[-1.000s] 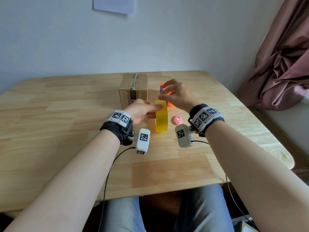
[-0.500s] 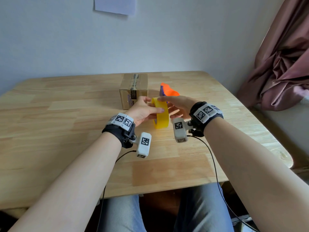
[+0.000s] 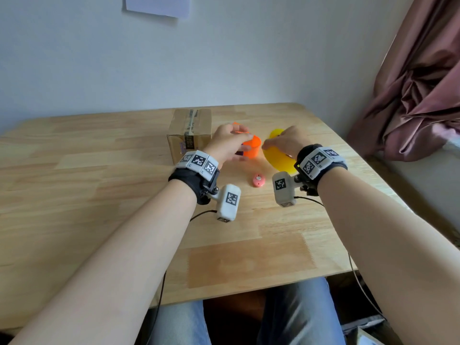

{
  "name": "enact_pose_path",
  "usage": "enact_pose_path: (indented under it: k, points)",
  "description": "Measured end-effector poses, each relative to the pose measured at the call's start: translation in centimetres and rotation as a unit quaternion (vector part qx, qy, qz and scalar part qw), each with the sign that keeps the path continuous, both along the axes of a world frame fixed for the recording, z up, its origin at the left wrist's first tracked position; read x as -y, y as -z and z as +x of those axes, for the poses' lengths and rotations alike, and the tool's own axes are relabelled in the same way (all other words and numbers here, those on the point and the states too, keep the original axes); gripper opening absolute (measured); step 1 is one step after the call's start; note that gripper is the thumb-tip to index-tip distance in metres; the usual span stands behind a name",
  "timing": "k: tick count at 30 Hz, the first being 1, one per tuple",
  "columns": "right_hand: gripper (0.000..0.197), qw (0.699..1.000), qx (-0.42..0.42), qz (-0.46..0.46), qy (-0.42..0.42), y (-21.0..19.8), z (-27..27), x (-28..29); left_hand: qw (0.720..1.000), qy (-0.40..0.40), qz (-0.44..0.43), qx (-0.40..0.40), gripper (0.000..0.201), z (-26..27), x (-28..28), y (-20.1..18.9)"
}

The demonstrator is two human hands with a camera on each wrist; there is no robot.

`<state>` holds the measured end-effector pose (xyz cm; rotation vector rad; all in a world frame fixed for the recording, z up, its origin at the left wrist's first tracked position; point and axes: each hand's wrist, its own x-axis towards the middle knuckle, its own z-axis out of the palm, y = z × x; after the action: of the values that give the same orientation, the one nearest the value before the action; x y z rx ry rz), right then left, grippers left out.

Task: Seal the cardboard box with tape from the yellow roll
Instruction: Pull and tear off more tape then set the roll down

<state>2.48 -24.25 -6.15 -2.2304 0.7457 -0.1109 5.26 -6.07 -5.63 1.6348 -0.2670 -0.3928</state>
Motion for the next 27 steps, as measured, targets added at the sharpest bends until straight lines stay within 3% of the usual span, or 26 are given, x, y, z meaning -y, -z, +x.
enact_pose_path:
  k: [4,12,15,18,20,22,24,27]
  points:
    - [0.066,0.997,-0.057,-0.053,-0.010,2.3,1.0,0.7,0.988,-0.115,0.016,0.100,0.012,1.1,-0.8,0.7]
    - [0.065,0.988,-0.113,-0.096,-0.034,4.8,1.9,0.1,0.950,-0.249,0.040,0.182,0.023,2.5,-2.6,1.1]
    - [0.071,0.985,-0.108,-0.127,-0.041,4.6,2.0,-0.2,0.919,-0.307,0.052,0.240,0.022,3.5,-3.7,1.3]
    - [0.068,0.985,-0.049,-0.158,-0.049,3.4,1.9,-0.5,0.874,-0.388,0.144,0.255,0.025,5.0,-5.0,1.7]
    - [0.048,0.984,-0.066,-0.132,-0.098,2.9,1.8,-1.0,0.884,-0.390,0.185,0.179,0.030,6.1,-6.1,2.2]
    - [0.033,0.971,-0.148,-0.104,-0.155,3.0,1.3,-1.9,0.911,-0.353,0.181,0.113,0.039,7.1,-7.4,3.0]
    - [0.026,0.958,-0.189,-0.100,-0.191,3.7,1.3,-2.9,0.937,-0.309,0.136,0.090,0.047,7.7,-8.4,3.9]
    - [0.025,0.954,-0.177,-0.130,-0.206,4.7,2.1,-4.3,0.952,-0.278,0.090,0.086,0.039,7.1,-9.1,4.5]
